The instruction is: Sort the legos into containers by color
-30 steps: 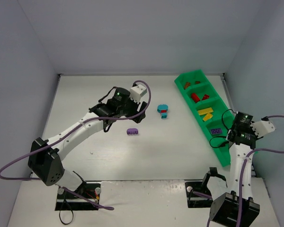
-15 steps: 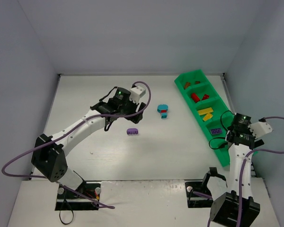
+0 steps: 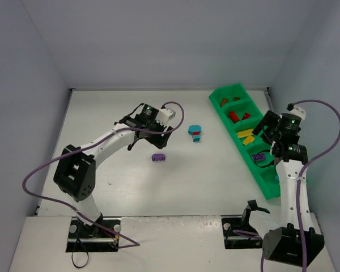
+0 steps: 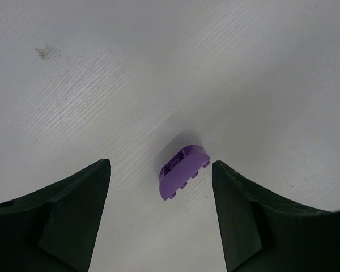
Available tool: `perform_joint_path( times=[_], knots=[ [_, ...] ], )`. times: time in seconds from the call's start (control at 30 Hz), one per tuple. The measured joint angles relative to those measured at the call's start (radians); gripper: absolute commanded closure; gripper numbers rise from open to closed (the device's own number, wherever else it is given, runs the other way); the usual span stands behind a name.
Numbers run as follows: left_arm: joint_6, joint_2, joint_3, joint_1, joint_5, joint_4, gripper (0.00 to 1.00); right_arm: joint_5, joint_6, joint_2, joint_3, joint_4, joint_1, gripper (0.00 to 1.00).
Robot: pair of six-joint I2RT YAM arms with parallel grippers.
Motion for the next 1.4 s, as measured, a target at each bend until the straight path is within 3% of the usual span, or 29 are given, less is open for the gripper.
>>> perform_joint_path(
  times=[0.27,0.7,0.77,0.87,0.9,0.97,1.2,1.4],
  knots=[
    [0.124,0.171,0.074,0.000,0.067,-0.071,0.34,-0.275,-0.090,0.014,-0.014,0.009,0.034,0.25],
    [0.208,0.185,0.002,-0.042,0.050,-0.082,0.40,-0.491,-0.155,0.037,-0.056,0.012,0.067,0.24],
    [0.213,0.186,-0.002,-0.056,0.036,-0.076,0.45,-0.512,-0.158,0.044,-0.058,0.018,0.069,0.24],
    [0.220,0.187,-0.016,-0.072,0.019,-0.064,0.75,-0.536,-0.158,0.053,-0.063,0.024,0.074,0.25],
    [0.225,0.187,-0.022,-0.073,0.016,-0.057,0.91,-0.544,-0.159,0.055,-0.068,0.025,0.077,0.25],
    [0.227,0.182,-0.030,-0.073,0.015,-0.042,0.98,-0.557,-0.161,0.056,-0.074,0.025,0.081,0.25],
    [0.188,0.125,-0.070,-0.073,0.037,0.022,1.00,-0.626,-0.164,0.056,-0.078,0.026,0.097,0.27],
    [0.024,-0.044,-0.097,-0.073,0.165,0.183,1.00,-0.678,-0.148,0.056,-0.078,0.027,0.170,0.26]
  ],
)
